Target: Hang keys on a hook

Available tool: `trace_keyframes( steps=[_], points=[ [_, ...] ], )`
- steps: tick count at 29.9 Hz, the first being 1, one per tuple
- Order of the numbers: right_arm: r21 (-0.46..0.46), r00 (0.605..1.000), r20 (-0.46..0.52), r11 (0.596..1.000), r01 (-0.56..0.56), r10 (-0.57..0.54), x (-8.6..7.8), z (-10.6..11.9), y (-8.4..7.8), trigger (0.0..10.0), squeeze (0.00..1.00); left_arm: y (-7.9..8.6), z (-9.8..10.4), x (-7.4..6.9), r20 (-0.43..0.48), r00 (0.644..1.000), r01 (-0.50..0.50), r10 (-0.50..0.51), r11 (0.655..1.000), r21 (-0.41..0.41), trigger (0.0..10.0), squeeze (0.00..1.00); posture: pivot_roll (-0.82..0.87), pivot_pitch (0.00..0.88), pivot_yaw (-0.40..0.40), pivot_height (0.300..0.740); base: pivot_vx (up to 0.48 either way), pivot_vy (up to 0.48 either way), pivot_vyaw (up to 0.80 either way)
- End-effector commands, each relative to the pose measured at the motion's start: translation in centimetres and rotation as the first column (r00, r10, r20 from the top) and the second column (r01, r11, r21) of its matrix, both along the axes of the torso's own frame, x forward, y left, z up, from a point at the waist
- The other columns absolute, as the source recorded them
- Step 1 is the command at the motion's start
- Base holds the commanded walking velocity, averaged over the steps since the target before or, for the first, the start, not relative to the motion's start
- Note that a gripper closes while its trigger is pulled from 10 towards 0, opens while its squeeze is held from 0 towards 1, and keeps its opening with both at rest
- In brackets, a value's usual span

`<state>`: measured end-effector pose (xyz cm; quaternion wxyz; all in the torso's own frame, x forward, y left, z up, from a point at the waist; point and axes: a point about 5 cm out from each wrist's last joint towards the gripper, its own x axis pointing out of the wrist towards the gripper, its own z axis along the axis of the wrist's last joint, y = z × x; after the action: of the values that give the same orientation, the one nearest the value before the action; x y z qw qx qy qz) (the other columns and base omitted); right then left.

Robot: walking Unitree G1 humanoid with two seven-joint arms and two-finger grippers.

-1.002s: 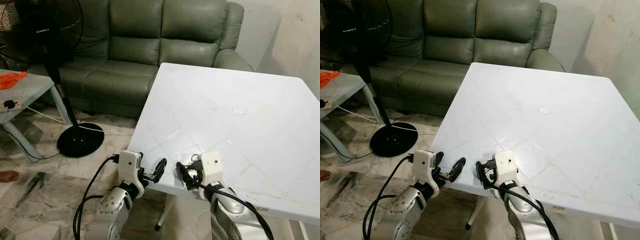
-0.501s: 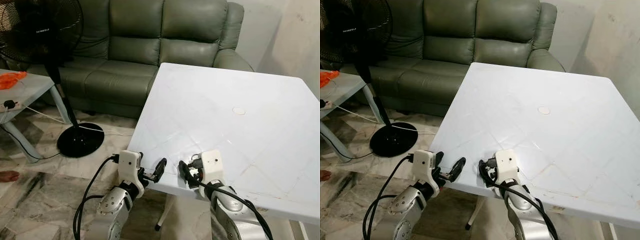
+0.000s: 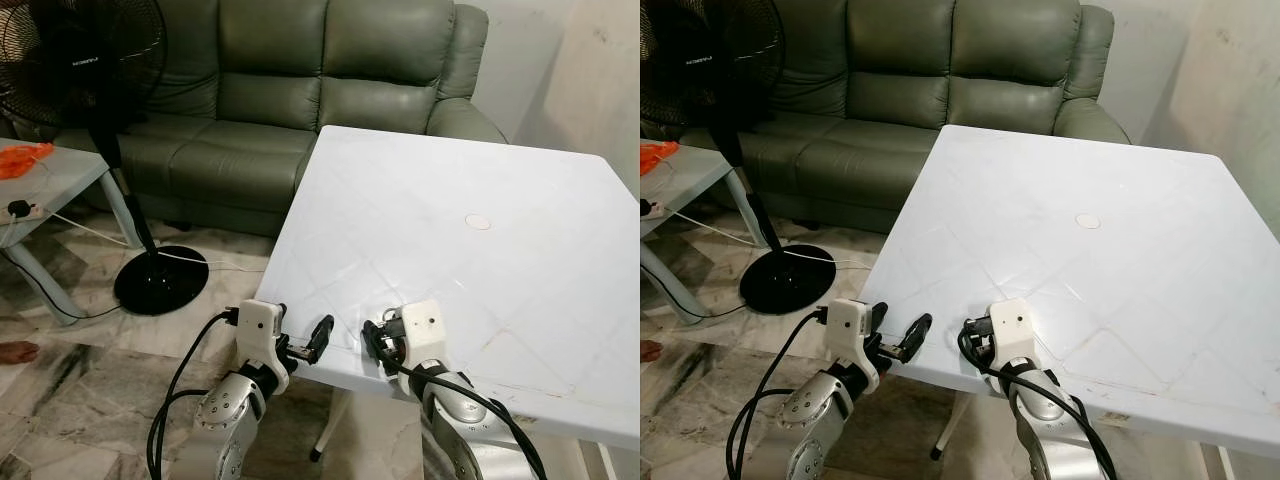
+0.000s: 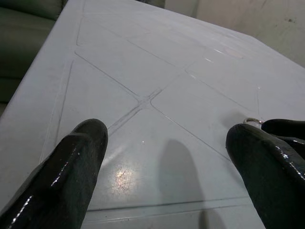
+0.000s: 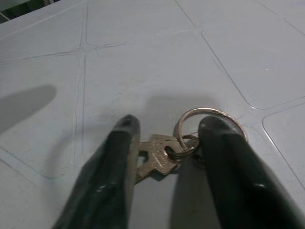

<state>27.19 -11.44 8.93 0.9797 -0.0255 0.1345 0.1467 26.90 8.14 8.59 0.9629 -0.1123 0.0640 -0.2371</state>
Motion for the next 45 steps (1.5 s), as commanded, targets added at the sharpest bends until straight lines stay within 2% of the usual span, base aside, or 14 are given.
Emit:
trace_keyframes(
  steps=[1, 22, 32, 36, 37, 39, 40, 41, 42, 43, 45],
  points=[
    [-0.003, 1.0, -0.001, 1.0, 0.008, -0.008, 0.0, 0.0, -0.2, 0.0, 0.0, -0.1, 0.4, 0.1, 0.011, 1.0, 0.002, -0.002, 1.0, -0.002, 10.0, 0.0, -0.03, 0.052, -0.039, 0.74, 0.0, 0.0, 0.0],
    [0.0, 1.0, 0.023, 1.0, -0.003, 0.003, -0.1, 0.2, -0.2, 0.0, 0.0, -0.1, 0.5, 0.3, 0.016, 1.0, -0.007, 0.007, 1.0, -0.004, 10.0, 0.0, -0.03, 0.045, -0.041, 0.74, 0.0, 0.0, 0.0],
    [0.035, 0.998, 0.056, 0.999, 0.001, -0.003, 0.0, 0.7, -0.3, 0.0, 0.0, -0.2, 0.5, 0.3, 0.019, 1.0, -0.01, 0.01, 1.0, -0.009, 10.0, 0.0, -0.03, 0.031, -0.044, 0.74, 0.0, 0.0, 0.0],
    [0.124, 0.995, 0.091, 0.992, 0.025, -0.036, 0.5, 1.3, -0.8, 0.0, 0.0, -0.3, 0.4, 0.3, 0.019, 1.0, -0.009, 0.009, 1.0, -0.01, 10.0, 0.0, -0.03, 0.021, -0.046, 0.74, 0.0, 0.0, 0.0],
    [0.197, 0.992, 0.114, 0.98, 0.033, -0.056, 0.7, 2.0, -1.1, 0.0, 0.0, -0.3, 0.4, 0.3, 0.02, 1.0, -0.011, 0.011, 1.0, -0.01, 10.0, 0.0, -0.03, 0.018, -0.047, 0.74, 0.0, 0.0, 0.0],
    [0.261, 0.987, 0.132, 0.964, 0.049, -0.086, 0.9, 2.6, -1.4, 0.0, 0.0, -0.2, 0.5, 0.4, 0.022, 1.0, -0.014, 0.014, 1.0, -0.016, 10.0, 0.0, -0.02, 0.015, -0.047, 0.74, 0.0, 0.0, 0.0],
    [0.262, 0.983, 0.161, 0.964, 0.046, -0.09, 1.0, 2.8, -1.6, 0.7, 0.0, -0.2, 0.5, 0.4, 0.023, 1.0, -0.015, 0.016, 1.0, -0.018, 10.0, 0.0, -0.02, 0.013, -0.049, 0.74, 0.0, 0.0, 0.0],
    [0.259, 0.975, 0.198, 0.965, 0.043, -0.097, 1.0, 3.2, -1.7, 2.5, 0.0, -0.2, 0.6, 0.5, 0.025, 1.0, -0.018, 0.018, 1.0, -0.019, 10.0, 0.0, -0.02, 0.013, -0.049, 0.74, 0.0, 0.0, 0.0],
    [0.264, 0.969, 0.227, 0.964, 0.034, -0.096, 1.1, 3.5, -1.9, 6.6, 0.0, -0.2, 0.7, 0.5, 0.027, 0.999, -0.022, 0.023, 1.0, -0.02, 10.0, 0.0, -0.02, 0.012, -0.051, 0.74, 0.0, 0.0, 0.0],
    [0.294, 0.948, 0.303, 0.956, 0.008, -0.101, 1.2, 4.4, -2.3, 10.0, 0.0, 0.0, 1.0, 0.8, 0.031, 0.999, -0.036, 0.038, 0.998, -0.045, 10.0, 0.0, -0.02, 0.01, -0.051, 0.74, 0.0, 0.0, 0.0],
    [0.306, 0.934, 0.338, 0.952, 0.005, -0.113, 1.3, 4.9, -2.6, 10.0, 0.0, 0.1, 1.3, 1.0, 0.039, 0.998, -0.044, 0.046, 0.998, -0.053, 10.0, 0.0, -0.02, 0.01, -0.051, 0.74, 0.0, 0.0, 0.0]
  ],
)
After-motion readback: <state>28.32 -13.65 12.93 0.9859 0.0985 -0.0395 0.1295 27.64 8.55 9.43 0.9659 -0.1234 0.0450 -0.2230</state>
